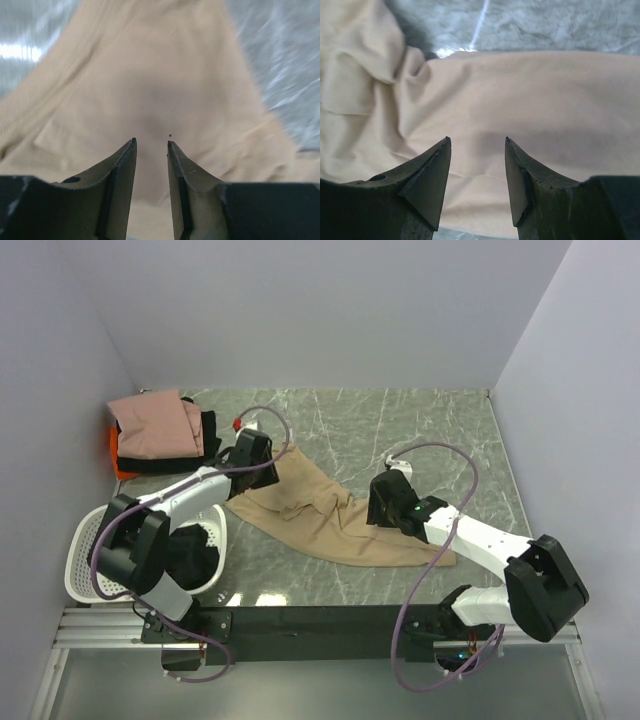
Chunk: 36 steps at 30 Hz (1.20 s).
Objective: Fold and stack the t-shirts
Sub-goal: Fold the tshirt
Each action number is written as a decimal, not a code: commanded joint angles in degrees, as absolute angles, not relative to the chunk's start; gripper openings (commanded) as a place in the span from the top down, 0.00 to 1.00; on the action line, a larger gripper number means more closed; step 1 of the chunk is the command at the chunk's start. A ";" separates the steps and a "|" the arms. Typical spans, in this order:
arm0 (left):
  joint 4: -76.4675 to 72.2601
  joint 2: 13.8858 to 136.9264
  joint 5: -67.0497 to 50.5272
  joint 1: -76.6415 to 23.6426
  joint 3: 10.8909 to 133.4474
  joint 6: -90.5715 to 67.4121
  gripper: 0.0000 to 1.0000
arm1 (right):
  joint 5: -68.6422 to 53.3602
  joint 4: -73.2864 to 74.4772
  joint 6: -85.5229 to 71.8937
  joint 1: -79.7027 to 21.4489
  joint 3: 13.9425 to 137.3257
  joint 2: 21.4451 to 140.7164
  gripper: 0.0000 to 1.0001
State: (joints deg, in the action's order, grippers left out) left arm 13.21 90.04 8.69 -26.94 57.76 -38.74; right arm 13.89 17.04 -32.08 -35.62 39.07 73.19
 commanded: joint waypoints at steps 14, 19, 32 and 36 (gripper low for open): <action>8.35 101.59 1.58 -25.75 55.98 -37.79 0.63 | 9.76 11.51 -35.06 -34.54 34.89 77.78 0.46; 9.14 107.04 1.41 -24.79 61.08 -37.09 0.63 | 7.65 10.90 -38.05 -34.80 34.45 77.96 0.47; 15.55 119.60 0.44 -21.10 81.81 -35.33 0.63 | 0.62 9.23 -40.87 -41.21 37.52 81.38 0.48; 18.28 123.92 0.44 -20.83 90.06 -34.81 0.63 | -1.48 8.44 -41.66 -43.76 38.76 82.79 0.48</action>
